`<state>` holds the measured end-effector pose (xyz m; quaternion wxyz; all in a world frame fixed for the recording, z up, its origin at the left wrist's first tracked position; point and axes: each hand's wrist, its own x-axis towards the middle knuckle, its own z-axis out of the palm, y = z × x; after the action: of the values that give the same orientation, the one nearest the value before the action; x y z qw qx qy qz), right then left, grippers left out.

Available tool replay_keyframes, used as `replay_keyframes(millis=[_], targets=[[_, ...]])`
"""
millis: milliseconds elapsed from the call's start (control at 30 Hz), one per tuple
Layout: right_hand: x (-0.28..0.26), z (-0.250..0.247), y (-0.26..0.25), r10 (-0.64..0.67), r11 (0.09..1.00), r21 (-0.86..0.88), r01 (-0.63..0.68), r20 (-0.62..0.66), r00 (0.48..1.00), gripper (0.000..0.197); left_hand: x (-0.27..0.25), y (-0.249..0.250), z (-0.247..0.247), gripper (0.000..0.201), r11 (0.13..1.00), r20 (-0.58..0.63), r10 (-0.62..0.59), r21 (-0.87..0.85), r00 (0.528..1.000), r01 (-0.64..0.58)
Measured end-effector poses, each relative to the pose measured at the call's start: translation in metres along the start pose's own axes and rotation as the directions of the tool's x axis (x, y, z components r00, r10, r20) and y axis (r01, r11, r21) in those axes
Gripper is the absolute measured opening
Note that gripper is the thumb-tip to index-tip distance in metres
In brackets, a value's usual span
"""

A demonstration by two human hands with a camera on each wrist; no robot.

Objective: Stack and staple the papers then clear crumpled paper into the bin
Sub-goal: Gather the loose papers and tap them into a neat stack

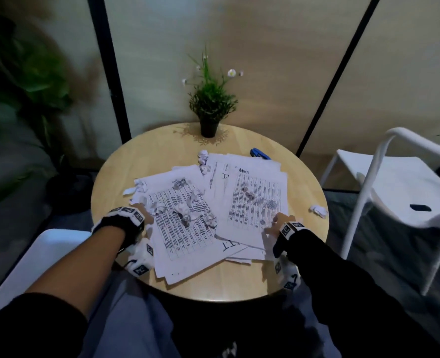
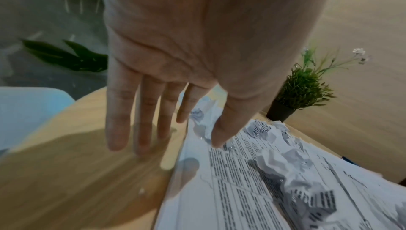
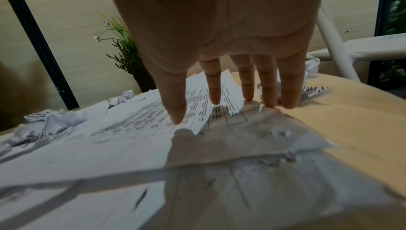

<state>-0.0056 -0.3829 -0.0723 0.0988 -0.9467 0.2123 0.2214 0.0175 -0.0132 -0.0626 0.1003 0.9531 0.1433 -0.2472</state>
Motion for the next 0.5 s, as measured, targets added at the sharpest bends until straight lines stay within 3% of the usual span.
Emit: replay_keyframes(millis=[100, 233, 333, 400, 500], targets=[[0.016, 0.014, 0.000, 0.024, 0.999, 0.023, -0.024, -0.011, 1.000, 0.055, -0.006, 0.004, 0.007, 0.061, 0.997, 0.011, 0.003, -0.081, 1.000, -0.002], [0.017, 0.015, -0.005, 0.056, 0.989, 0.143, -0.036, -0.141, 0.988, 0.069, -0.002, 0.012, 0.011, 0.064, 0.959, 0.022, -0.027, -0.281, 0.999, 0.031], [0.021, 0.002, -0.006, 0.136, 0.971, 0.207, -0.118, -0.078, 0.988, 0.082, 0.008, 0.017, 0.016, 0.077, 0.902, 0.009, -0.084, -0.424, 0.996, 0.080], [0.030, -0.006, -0.006, 0.148, 0.964, 0.234, -0.129, -0.068, 0.987, 0.085, 0.008, 0.022, 0.020, 0.066, 0.853, 0.005, -0.057, -0.519, 0.998, 0.052], [0.038, -0.013, -0.005, 0.121, 0.945, 0.310, -0.105, -0.032, 0.992, 0.090, 0.007, 0.028, 0.029, 0.029, 0.781, -0.003, -0.082, -0.621, 0.997, 0.062]])
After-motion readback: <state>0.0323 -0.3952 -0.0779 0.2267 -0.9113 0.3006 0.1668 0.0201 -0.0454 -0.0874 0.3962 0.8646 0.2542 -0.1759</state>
